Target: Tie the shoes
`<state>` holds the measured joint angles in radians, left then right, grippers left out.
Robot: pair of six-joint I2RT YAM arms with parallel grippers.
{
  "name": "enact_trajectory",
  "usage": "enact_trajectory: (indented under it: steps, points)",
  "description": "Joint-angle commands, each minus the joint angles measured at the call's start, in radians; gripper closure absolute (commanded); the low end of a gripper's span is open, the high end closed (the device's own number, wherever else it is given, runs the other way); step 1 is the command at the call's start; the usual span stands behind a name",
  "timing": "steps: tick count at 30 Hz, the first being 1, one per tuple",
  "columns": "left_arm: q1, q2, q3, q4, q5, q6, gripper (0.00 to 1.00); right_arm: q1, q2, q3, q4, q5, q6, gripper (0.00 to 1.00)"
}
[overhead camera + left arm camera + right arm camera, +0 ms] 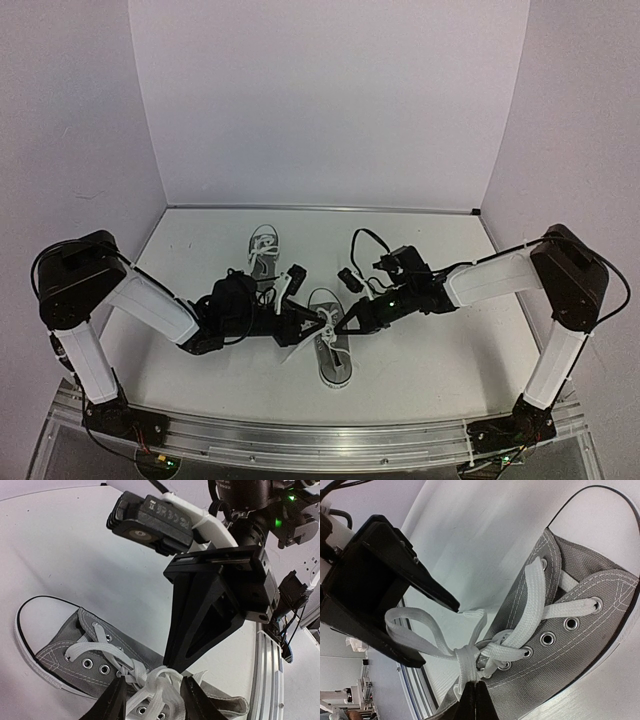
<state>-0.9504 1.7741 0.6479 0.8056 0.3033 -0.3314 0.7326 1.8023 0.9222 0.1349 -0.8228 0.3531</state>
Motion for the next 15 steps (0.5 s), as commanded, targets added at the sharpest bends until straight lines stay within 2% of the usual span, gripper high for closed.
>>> enact_trajectory:
  steps: [1, 12, 15]
  points:
    - [0.002, 0.01, 0.022, 0.089, 0.008, -0.018, 0.62, -0.004, -0.045, 0.011, 0.02, 0.014, -0.005, 1.0]
    - [0.002, 0.066, 0.05, 0.1, 0.041, -0.029, 0.65, -0.004, -0.044, 0.015, 0.021, 0.018, -0.002, 1.0]
    - [0.002, 0.06, 0.042, 0.102, 0.04, -0.029, 0.72, -0.004, -0.044, 0.014, 0.021, 0.017, -0.002, 1.0]
